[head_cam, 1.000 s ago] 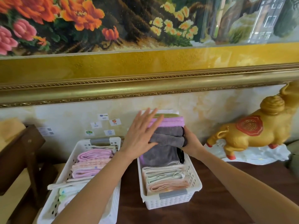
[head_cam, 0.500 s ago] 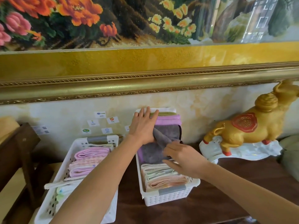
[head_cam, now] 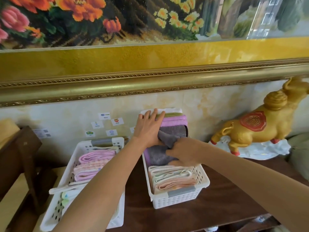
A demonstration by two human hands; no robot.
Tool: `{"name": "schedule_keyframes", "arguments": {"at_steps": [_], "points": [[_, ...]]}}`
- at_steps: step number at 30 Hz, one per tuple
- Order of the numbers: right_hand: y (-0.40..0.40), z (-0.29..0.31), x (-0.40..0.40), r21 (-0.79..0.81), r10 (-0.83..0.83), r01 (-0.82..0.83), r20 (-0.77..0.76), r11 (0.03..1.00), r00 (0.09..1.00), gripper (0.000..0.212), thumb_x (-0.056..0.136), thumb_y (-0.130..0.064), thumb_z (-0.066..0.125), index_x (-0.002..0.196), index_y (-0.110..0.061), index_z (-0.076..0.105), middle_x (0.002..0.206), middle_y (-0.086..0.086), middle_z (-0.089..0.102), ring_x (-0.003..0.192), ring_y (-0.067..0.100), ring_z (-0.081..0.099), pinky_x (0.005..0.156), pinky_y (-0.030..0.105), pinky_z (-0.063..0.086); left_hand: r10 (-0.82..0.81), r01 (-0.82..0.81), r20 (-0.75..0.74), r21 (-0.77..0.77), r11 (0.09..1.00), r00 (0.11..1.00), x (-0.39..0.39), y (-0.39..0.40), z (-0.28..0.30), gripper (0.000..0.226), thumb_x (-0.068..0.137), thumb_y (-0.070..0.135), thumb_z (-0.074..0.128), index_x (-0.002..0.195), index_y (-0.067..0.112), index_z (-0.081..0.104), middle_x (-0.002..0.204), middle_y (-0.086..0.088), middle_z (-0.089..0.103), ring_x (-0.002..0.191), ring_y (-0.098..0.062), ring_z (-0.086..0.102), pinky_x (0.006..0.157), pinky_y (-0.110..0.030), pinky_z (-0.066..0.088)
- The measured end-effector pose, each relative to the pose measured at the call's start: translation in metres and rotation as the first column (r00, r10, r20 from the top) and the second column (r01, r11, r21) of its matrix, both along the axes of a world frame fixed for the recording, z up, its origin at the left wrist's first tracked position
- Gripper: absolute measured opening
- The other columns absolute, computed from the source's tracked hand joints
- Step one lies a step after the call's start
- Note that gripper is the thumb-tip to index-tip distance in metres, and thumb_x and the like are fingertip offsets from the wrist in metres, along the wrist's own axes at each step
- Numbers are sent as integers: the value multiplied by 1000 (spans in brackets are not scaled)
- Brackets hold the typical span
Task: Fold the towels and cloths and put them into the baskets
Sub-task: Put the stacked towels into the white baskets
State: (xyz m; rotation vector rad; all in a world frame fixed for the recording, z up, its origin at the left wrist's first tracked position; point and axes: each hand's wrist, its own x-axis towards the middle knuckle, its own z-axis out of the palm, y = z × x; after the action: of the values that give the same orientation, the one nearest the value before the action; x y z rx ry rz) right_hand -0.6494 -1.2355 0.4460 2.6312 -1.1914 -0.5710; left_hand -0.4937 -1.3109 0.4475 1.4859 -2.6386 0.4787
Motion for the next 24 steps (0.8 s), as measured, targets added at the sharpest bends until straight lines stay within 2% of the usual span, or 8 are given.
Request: {"name": "schedule_keyframes", "arguments": {"at_steps": [2,6,11,15,18,19,21,24], "points": [[-5,-3,-15,-191,155,-155,-14,969,988,19,85,-27,63,100,-16,63,92,6,70,86,26,66,79,34,51,-49,49,20,-23,999,999,5,-1,1,120,64,78,63,153,22,6,159,-9,13,144,-30,19,108,-45,26],[-6,-11,-31,-336,203,-115,241,935,949,31,56,-16,82,77,-21,61,62,-3,60,53,19,59,49,25,49,-315,328,96,-205,922,944,13,-1,-1,113,68,76,62,153,19,14,159,-11,16,145,-29,21,108,-43,24],[-12,-4,-43,-345,46,177,551,922,833,17,72,-17,70,83,-16,57,75,3,59,68,28,61,52,32,46,-647,648,112,-285,706,754,16,-3,-7,71,69,46,80,120,15,41,152,-15,21,139,-31,24,115,-47,25],[-11,2,-42,-197,-87,349,753,916,652,5,77,-8,60,81,-11,60,88,8,52,83,32,54,58,36,45,-588,635,264,-151,758,765,12,-8,-5,65,79,58,65,136,38,41,161,-15,2,147,-37,2,117,-57,12],[13,3,-30,-332,74,258,731,907,679,3,79,-6,63,80,-8,62,90,8,50,81,27,52,56,36,47,-494,564,394,-77,822,775,12,-14,-2,89,74,77,51,148,48,12,157,-10,-25,144,-40,-19,114,-64,-6],[22,0,-23,-291,92,163,698,943,711,6,81,-11,66,87,-10,63,95,7,53,85,25,54,61,36,50,-484,550,405,-58,833,776,12,-15,-2,93,72,78,53,149,48,8,156,-9,-28,143,-41,-20,113,-65,-6],[33,-2,-8,73,-104,77,567,994,817,42,84,-31,69,122,-18,57,122,1,54,109,20,53,88,29,47,-456,518,414,-44,854,787,9,-14,1,94,72,76,56,148,49,9,155,-10,-29,143,-43,-20,112,-67,-1],[27,-10,3,480,-347,180,285,858,893,91,75,-56,71,147,-26,24,149,-8,33,134,15,34,108,25,27,-447,488,399,-1,873,800,7,-10,1,91,74,71,59,148,49,10,156,-10,-28,143,-42,-20,113,-65,3]]}}
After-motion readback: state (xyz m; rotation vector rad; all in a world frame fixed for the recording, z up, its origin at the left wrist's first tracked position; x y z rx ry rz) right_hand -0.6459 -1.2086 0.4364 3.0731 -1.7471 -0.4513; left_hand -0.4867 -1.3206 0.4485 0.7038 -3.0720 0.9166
